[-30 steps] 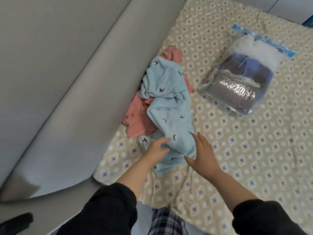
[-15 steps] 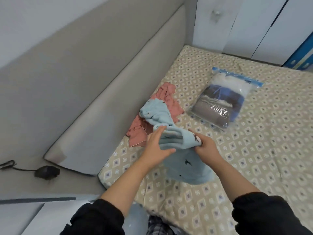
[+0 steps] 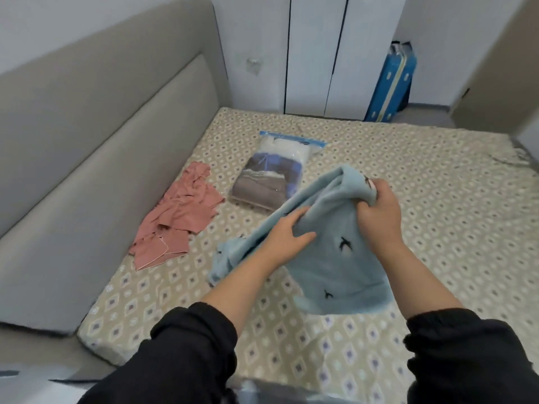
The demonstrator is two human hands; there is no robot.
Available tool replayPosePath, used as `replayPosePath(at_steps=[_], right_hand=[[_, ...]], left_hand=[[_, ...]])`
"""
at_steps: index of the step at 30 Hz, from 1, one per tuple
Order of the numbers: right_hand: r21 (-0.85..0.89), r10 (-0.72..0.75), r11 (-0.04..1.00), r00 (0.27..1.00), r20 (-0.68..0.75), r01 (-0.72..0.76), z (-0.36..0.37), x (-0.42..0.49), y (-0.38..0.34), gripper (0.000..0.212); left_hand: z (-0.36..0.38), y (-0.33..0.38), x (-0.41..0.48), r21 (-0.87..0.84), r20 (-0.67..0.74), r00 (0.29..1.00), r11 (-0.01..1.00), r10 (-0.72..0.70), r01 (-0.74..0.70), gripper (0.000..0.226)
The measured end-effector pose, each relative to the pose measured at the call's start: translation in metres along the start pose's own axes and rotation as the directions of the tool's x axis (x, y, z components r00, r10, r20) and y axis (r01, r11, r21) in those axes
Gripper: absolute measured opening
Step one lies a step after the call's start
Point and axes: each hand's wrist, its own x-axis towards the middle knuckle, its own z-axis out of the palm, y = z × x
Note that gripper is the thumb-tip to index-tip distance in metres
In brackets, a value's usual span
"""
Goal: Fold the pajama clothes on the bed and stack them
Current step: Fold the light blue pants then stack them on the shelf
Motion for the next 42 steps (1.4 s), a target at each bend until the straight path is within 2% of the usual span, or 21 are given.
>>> replayPosePath(at_steps=[3, 4, 8, 13, 17, 20, 22, 24, 26, 29, 31, 34, 38, 42], right_hand=[[-0.249, 0.126, 0.965, 0.981, 0.145, -0.087, -0.019, -0.002, 0.036, 0.065], [-0.288, 0.16, 0.952, 0.968, 0.194, -0.1, -0.018, -0.007, 0.047, 0.071], [-0.355, 0.231, 0.927, 0.933, 0.276, -0.125, 0.005, -0.038, 0.085, 0.072], [-0.422, 0.253, 0.901, 0.91, 0.328, -0.098, 0.064, -0.068, 0.136, 0.069], [-0.543, 0.237, 0.84, 0.879, 0.414, 0.029, 0.137, -0.087, 0.198, 0.07], [-0.655, 0.218, 0.733, 0.85, 0.48, 0.182, 0.192, -0.101, 0.257, 0.074], [-0.69, 0.197, 0.66, 0.818, 0.54, 0.297, 0.221, -0.109, 0.299, 0.079], [-0.689, 0.183, 0.607, 0.775, 0.605, 0.396, 0.241, -0.116, 0.341, 0.082], [-0.668, 0.143, 0.563, 0.739, 0.658, 0.486, 0.254, -0.125, 0.378, 0.083], [-0.653, 0.014, 0.536, 0.768, 0.641, 0.535, 0.266, -0.135, 0.406, 0.079], [-0.661, -0.092, 0.528, 0.81, 0.58, 0.533, 0.27, -0.139, 0.411, 0.076], [-0.68, -0.188, 0.504, 0.837, 0.515, 0.532, 0.273, -0.14, 0.418, 0.072], [-0.661, -0.229, 0.547, 0.851, 0.473, 0.515, 0.276, -0.14, 0.42, 0.067], [-0.644, -0.25, 0.577, 0.859, 0.448, 0.503, 0.277, -0.141, 0.419, 0.048]], left_hand=[[0.029, -0.001, 0.002, 0.081, 0.033, 0.997, 0.995, -0.064, 0.061, 0.056], [0.035, -0.007, 0.001, 0.108, 0.052, 0.995, 0.991, -0.09, 0.084, 0.056], [0.048, -0.051, -0.007, 0.177, 0.084, 0.985, 0.975, -0.153, 0.136, 0.053], [0.044, -0.135, -0.012, 0.287, 0.083, 0.963, 0.932, -0.255, 0.222, 0.053], [0.038, -0.219, -0.012, 0.383, 0.048, 0.955, 0.888, -0.294, 0.254, 0.057], [0.045, -0.285, -0.005, 0.491, 0.041, 0.962, 0.844, -0.271, 0.217, 0.062], [0.054, -0.329, 0.003, 0.63, 0.056, 0.971, 0.763, -0.233, 0.147, 0.066], [0.064, -0.374, 0.011, 0.768, 0.129, 0.967, 0.639, -0.222, 0.044, 0.069], [0.073, -0.417, 0.013, 0.843, 0.191, 0.955, 0.537, -0.228, -0.04, 0.071], [0.086, -0.459, 0.008, 0.871, 0.164, 0.984, 0.478, -0.07, -0.111, 0.073], [0.09, -0.469, 0.006, 0.85, 0.098, 0.992, 0.512, 0.085, -0.128, 0.071], [0.091, -0.473, 0.007, 0.792, 0.048, 0.964, 0.579, 0.262, -0.197, 0.066], [0.09, -0.475, 0.008, 0.767, -0.008, 0.934, 0.601, 0.358, -0.225, 0.056], [0.088, -0.474, 0.009, 0.693, -0.075, 0.905, 0.675, 0.419, -0.255, 0.038]])
